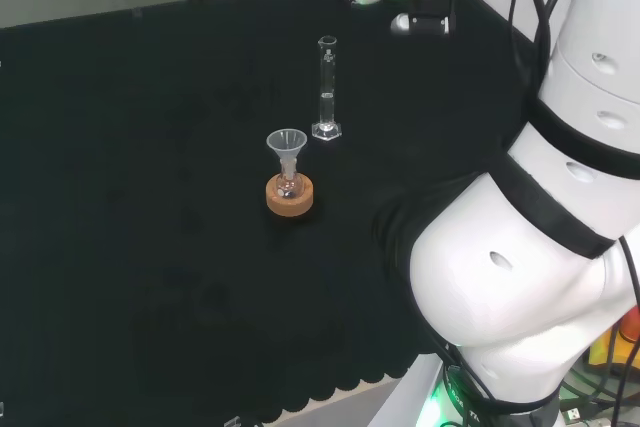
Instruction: Pick up the graduated cylinder.
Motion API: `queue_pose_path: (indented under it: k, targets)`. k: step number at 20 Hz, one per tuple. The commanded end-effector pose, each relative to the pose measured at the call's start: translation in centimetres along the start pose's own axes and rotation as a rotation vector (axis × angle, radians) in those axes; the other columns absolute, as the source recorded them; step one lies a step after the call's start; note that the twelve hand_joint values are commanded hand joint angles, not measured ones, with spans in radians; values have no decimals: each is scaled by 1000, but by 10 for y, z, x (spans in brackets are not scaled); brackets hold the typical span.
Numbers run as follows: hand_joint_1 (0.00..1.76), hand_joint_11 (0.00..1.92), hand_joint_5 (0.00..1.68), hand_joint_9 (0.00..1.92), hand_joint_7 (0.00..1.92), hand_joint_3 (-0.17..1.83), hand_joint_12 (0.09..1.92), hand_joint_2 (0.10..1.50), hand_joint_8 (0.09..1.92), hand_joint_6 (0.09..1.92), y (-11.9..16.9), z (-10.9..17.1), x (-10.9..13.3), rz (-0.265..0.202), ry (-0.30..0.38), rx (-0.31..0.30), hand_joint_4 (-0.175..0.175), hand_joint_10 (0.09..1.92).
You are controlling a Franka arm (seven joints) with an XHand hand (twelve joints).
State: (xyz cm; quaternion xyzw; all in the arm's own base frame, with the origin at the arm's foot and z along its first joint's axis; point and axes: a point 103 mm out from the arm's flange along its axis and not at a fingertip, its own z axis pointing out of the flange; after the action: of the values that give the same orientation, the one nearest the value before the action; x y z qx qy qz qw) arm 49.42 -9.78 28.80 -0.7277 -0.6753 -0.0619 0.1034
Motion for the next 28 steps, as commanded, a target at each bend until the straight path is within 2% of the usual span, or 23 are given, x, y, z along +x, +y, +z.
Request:
queue_pose_path:
  k: [1,4,6,11,13,15,20,24,28]
  targets:
    - [494,102,303,263,81,-77,1388,1179,641,87,5,46,-11,-27,39,53,-56,698]
    - [500,106,314,278,90,-82,1388,1173,645,87,4,51,-13,-28,43,54,-57,700]
    - [506,110,322,296,101,-86,1389,1168,650,87,3,53,-17,-37,58,32,-58,703]
    - [551,146,376,382,168,-114,1383,1147,675,87,-1,68,-23,-102,126,6,-59,686]
    - [601,166,394,400,188,-133,1375,1131,677,87,-1,75,-26,-125,162,6,-48,673]
    - [635,181,404,409,195,-150,1366,1122,672,87,-1,83,-30,-136,195,17,-42,660]
    - [671,184,411,409,193,-172,1360,1111,663,87,2,99,-34,-163,227,8,-40,647]
    - [684,180,413,407,184,-175,1358,1111,657,87,5,112,-35,-198,297,10,-40,641]
    - [707,178,401,394,156,-175,1357,1115,643,87,9,123,-35,-200,353,-9,-40,633]
